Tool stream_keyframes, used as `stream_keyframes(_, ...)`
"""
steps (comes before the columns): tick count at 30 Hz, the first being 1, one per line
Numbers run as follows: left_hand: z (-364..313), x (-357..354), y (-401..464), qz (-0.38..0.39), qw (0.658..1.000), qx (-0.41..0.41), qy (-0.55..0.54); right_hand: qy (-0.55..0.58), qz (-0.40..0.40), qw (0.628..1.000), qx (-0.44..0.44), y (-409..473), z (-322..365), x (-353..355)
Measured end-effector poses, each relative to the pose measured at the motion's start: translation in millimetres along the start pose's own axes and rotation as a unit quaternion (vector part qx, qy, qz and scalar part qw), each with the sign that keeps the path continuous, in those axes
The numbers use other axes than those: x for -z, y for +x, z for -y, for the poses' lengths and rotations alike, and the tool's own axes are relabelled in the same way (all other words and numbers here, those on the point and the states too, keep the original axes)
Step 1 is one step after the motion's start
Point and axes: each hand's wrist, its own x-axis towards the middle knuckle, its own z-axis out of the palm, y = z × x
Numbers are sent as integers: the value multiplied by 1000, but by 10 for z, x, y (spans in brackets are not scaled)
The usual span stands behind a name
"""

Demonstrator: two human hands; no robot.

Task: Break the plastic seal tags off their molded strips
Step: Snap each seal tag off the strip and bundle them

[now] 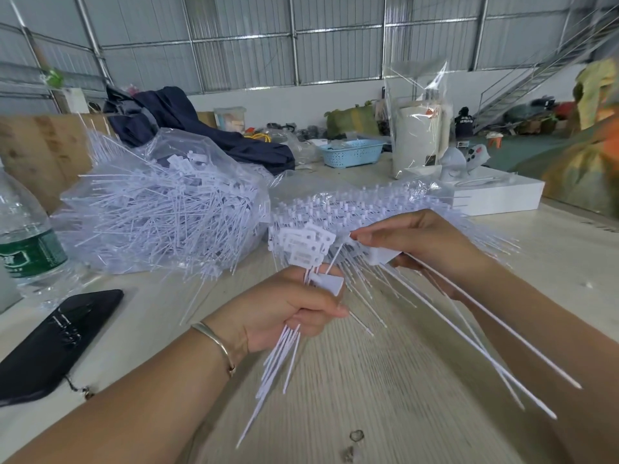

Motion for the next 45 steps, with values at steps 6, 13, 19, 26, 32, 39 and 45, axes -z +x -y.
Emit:
stream_keyframes(6, 17, -16, 1, 26, 999, -6, -22, -10, 52, 999, -10, -33, -11, -130)
stream_keyframes(13, 38, -23, 34, -70, 996, 31, -42, -72, -23, 997, -26, -31, -4, -90)
stream_keyframes(19, -3, 13, 32, -187, 980, 52, -41, -115, -3, 993, -38, -46, 40, -80)
stream_keyframes(26, 2, 1, 54, -140, 986, 28, -87, -99, 113, 988, -20, -68, 36, -129)
stream_keyframes(32, 7, 10, 54, -161, 985, 14, -65, -44, 96, 994, -11, -26, -29, -70)
stream_keyframes(39, 1, 26, 66, -124, 979, 16, -163, 2, 88, 995, -48, -13, -62, -34)
stream_keyframes(45, -9, 6, 61, -193, 981, -17, -35, 24, 74, 994, -72, 2, -83, 15)
